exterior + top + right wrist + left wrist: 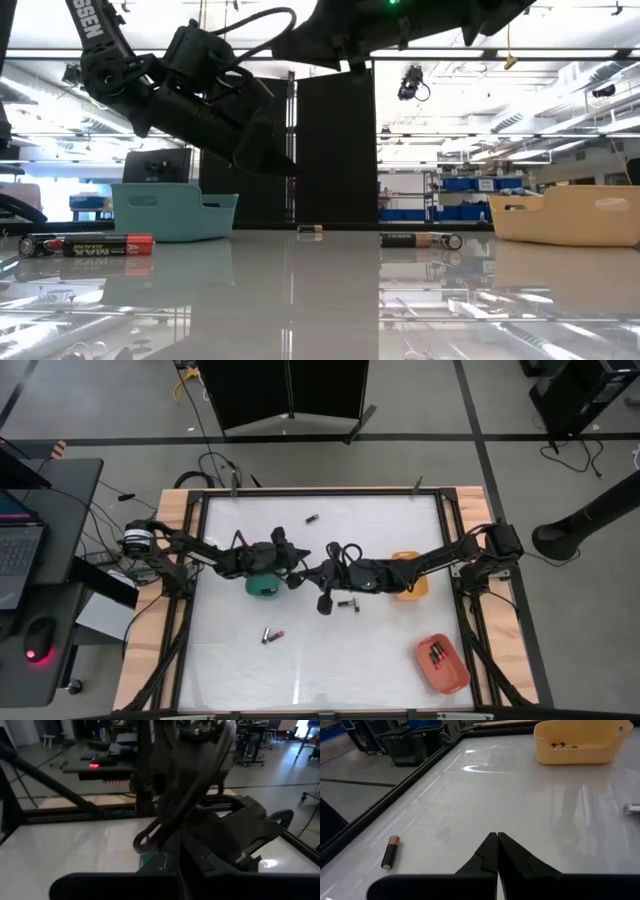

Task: Sort batteries
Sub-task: Put the black and copper battery into the green bin

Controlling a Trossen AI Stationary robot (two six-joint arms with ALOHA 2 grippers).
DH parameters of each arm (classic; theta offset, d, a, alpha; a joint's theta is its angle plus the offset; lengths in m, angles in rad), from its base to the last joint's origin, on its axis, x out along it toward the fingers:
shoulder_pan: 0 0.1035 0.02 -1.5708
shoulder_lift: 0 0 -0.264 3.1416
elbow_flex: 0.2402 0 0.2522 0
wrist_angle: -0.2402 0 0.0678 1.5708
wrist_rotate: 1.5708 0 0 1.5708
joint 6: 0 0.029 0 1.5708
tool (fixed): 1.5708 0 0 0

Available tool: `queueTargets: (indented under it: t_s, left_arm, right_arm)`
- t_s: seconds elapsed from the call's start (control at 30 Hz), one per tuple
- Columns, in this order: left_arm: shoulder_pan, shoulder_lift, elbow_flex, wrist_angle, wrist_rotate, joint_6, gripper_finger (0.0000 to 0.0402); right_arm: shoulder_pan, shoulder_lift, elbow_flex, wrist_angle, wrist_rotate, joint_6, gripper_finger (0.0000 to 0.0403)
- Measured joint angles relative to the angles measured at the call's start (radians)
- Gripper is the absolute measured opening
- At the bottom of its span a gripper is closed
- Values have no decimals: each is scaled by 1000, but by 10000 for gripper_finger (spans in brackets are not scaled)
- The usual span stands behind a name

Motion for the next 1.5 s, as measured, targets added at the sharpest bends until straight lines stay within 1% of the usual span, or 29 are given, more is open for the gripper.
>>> queueTargets:
  t_s: [0.17,0.37,0.47,0.63,0.73,0.83,0.97,1.13,1.2,1.3,1.43,1.5]
  left_arm:
    - [0,-6,0,7,-1,18,8]
    - [0,-34,0,-10,1,43,8]
    - [0,-58,0,-26,2,74,8]
    - [0,-115,0,-103,4,119,8]
    - [4,-153,0,-169,7,121,8]
    - [26,-174,2,-250,17,97,8]
    - [81,-172,91,-490,93,62,7]
    - [134,-145,237,-732,103,75,7]
    - [164,-141,289,-787,111,88,7]
    - [215,-132,339,-853,163,100,7]
    - [286,-115,388,-895,280,115,8]
    - [313,-93,409,-927,303,104,9]
  right_arm:
    - [6,-1,0,-56,10,-1,9]
    - [6,-1,0,-179,111,1,9]
    - [6,-1,0,-210,136,1,9]
    - [3,-1,0,-257,150,-1,9]
    - [-9,-1,0,-316,188,-1,9]
    - [-31,-1,0,-380,193,8,9]
    - [-52,-1,0,-462,193,24,9]
    - [-57,-39,0,-662,196,76,9]
    - [-56,-57,0,-745,203,113,9]
    - [-43,-93,-33,-828,220,160,9]
    - [-40,-138,-114,-818,219,213,8]
    - [-40,-155,-155,-803,219,232,8]
